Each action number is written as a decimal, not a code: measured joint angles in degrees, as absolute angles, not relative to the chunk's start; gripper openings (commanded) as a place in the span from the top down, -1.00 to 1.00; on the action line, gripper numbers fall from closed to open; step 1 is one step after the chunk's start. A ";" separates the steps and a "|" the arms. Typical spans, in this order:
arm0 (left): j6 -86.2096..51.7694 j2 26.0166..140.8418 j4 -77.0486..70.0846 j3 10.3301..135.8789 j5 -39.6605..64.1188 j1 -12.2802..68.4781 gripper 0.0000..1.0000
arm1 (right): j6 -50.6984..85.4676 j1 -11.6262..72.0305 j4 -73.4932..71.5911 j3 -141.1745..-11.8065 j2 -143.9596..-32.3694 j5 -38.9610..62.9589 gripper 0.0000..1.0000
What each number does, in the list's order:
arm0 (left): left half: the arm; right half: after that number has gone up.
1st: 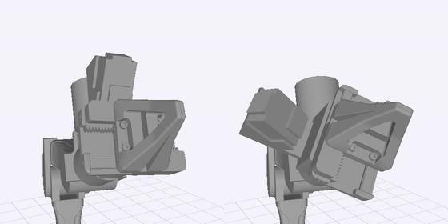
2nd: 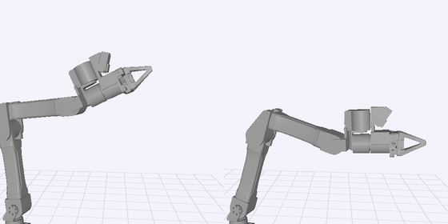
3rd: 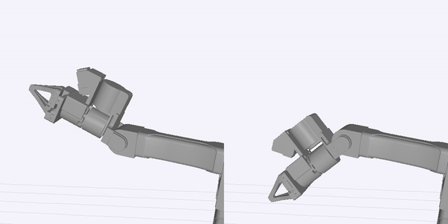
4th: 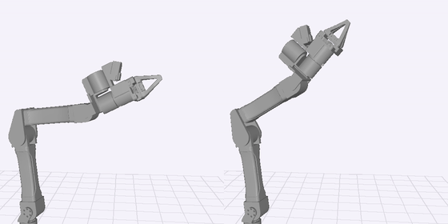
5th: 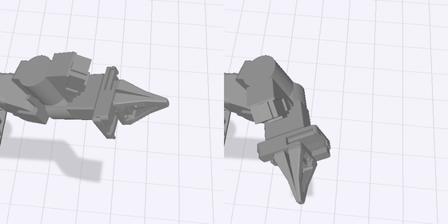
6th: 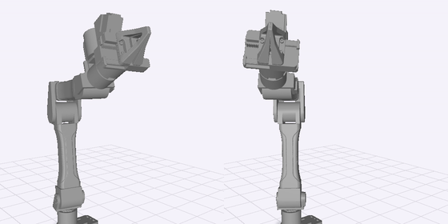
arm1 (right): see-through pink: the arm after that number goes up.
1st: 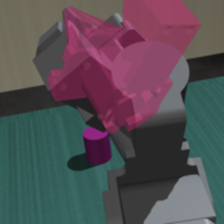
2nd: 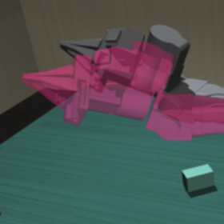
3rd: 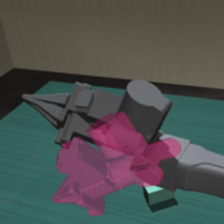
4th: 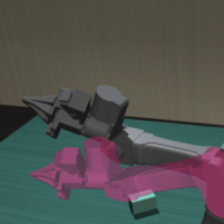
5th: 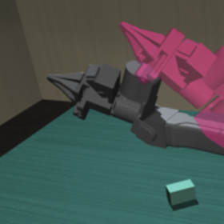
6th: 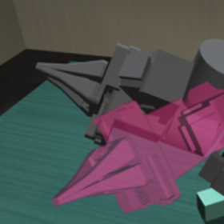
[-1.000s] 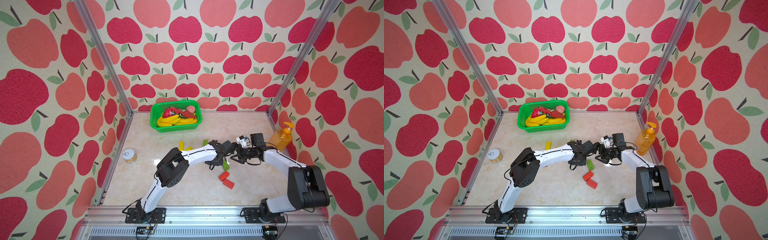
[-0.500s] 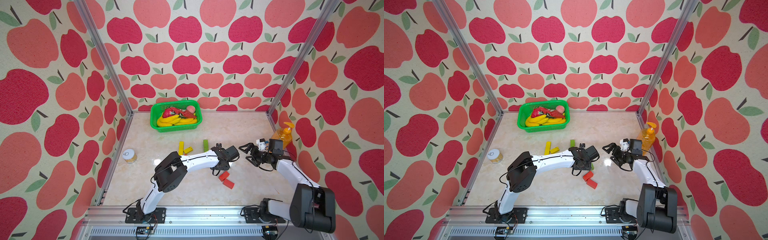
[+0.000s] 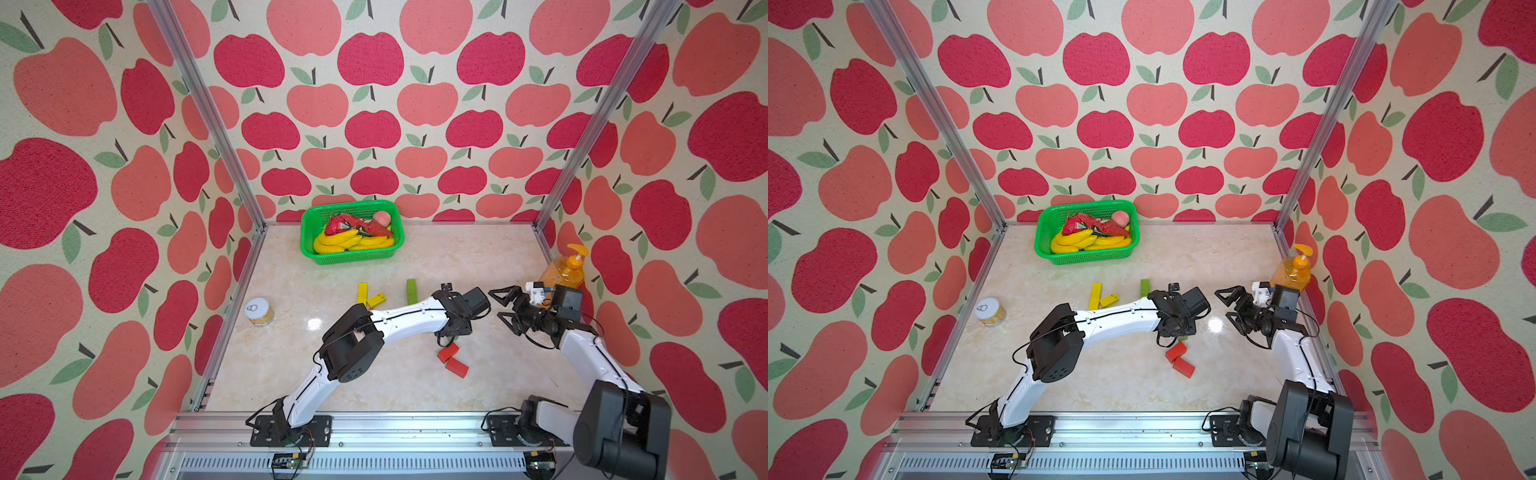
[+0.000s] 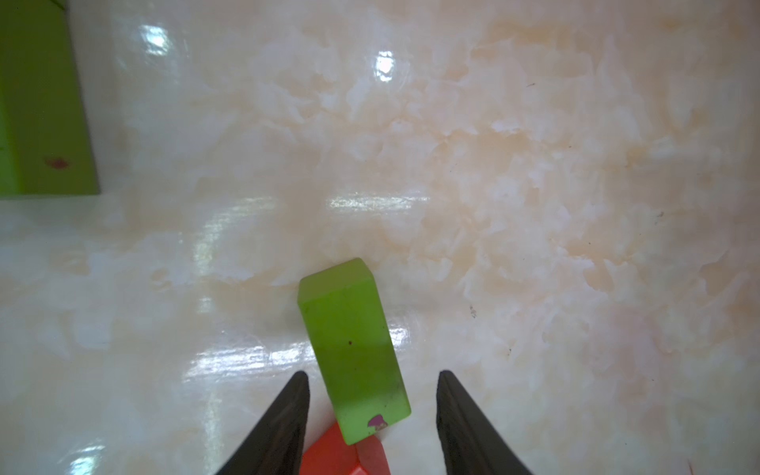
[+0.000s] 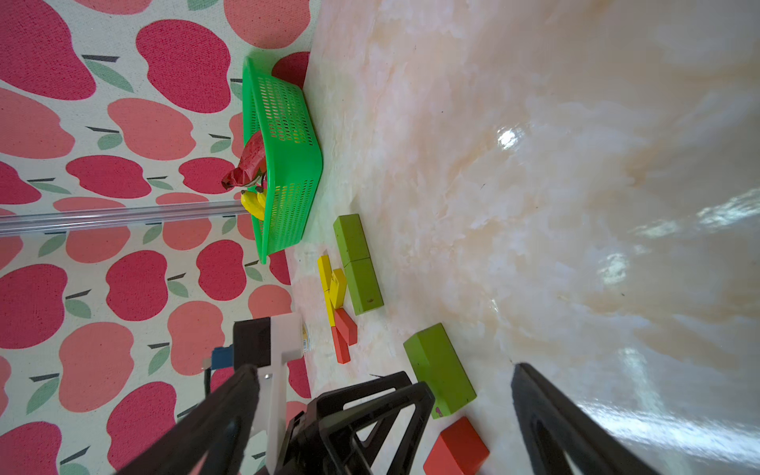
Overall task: Assemble the letter k with building blocks
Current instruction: Pick up the building block from the center of the board.
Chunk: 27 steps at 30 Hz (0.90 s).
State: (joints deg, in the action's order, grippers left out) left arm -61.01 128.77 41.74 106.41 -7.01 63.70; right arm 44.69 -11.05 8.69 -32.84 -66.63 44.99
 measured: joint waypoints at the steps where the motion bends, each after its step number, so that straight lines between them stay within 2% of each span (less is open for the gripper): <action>1: -61.12 129.45 42.00 106.61 -6.98 63.70 -0.07 | 44.73 -11.05 8.58 -32.84 -66.59 45.17 -0.99; 7: -62.13 132.90 44.84 109.34 -7.07 63.66 0.00 | 44.93 -11.05 8.38 -32.84 -65.39 46.19 -0.99; 9: -62.22 133.29 45.19 109.47 -7.20 63.64 0.15 | 44.93 -11.05 8.36 -32.84 -65.17 46.22 -0.99; 13: -62.28 133.29 46.54 109.56 -7.92 63.61 0.67 | 44.99 -11.05 8.03 -32.77 -65.12 46.24 -0.99; 14: -62.50 133.27 46.85 109.60 -8.38 63.48 0.71 | 45.12 -11.05 7.75 -32.69 -65.12 46.46 -0.99; 20: -59.83 132.00 48.97 107.72 -10.07 62.19 0.72 | 46.02 -10.17 5.61 -31.73 -65.39 47.46 -0.99; 27: -56.86 122.28 49.50 96.77 -11.18 59.33 0.69 | 44.62 1.45 4.99 -35.77 -74.81 48.18 -0.99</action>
